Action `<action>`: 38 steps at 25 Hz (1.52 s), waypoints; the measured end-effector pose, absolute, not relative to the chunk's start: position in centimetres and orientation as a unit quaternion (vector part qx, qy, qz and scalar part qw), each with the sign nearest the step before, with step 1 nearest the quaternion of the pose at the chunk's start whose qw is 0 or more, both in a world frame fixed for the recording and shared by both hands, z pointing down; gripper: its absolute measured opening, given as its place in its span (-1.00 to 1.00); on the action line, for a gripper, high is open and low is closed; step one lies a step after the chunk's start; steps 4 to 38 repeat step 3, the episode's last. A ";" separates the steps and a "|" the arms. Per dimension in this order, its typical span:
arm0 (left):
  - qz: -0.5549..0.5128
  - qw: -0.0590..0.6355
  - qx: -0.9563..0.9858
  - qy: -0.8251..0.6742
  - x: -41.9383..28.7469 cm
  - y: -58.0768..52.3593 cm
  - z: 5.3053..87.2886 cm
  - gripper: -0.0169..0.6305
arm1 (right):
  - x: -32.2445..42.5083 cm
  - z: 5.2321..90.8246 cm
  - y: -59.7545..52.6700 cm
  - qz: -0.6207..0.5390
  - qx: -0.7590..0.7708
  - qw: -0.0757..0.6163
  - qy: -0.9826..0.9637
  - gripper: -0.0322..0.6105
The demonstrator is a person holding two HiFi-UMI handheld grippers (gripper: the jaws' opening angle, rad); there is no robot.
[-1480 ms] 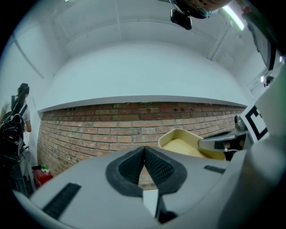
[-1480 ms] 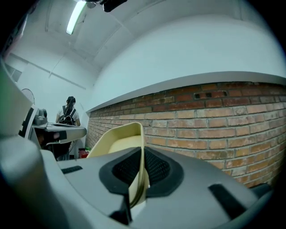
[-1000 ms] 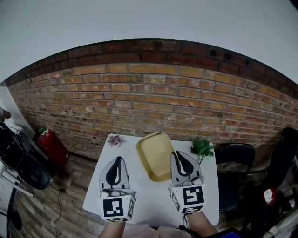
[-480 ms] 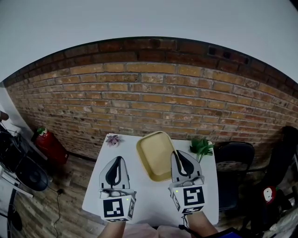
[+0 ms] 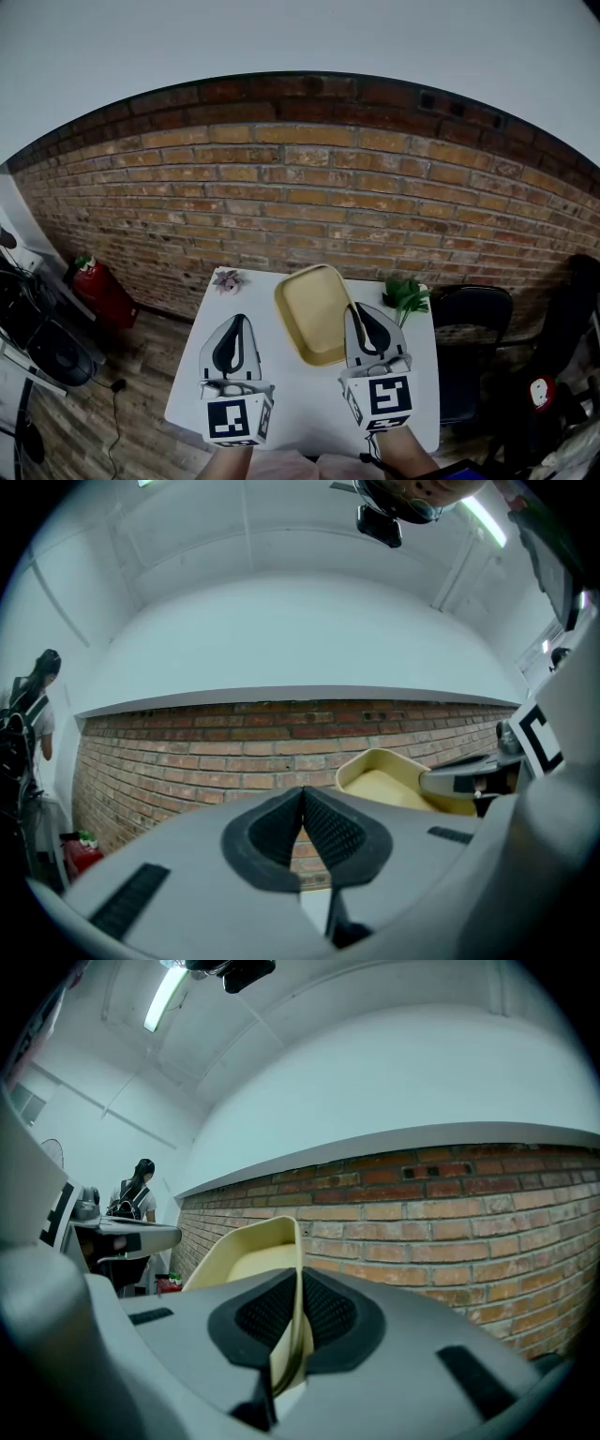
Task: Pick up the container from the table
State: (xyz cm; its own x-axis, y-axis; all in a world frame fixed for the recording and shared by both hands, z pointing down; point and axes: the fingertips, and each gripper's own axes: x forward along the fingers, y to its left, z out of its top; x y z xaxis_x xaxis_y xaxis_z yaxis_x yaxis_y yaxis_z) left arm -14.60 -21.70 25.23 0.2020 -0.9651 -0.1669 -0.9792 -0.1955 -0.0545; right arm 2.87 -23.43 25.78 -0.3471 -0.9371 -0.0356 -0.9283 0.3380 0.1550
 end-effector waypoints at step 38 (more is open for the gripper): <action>0.048 0.074 -0.771 0.631 -14.7 -21.7 25.3 -0.92 | 2.8 25.8 -23.4 -0.076 0.570 0.029 -0.818 -0.84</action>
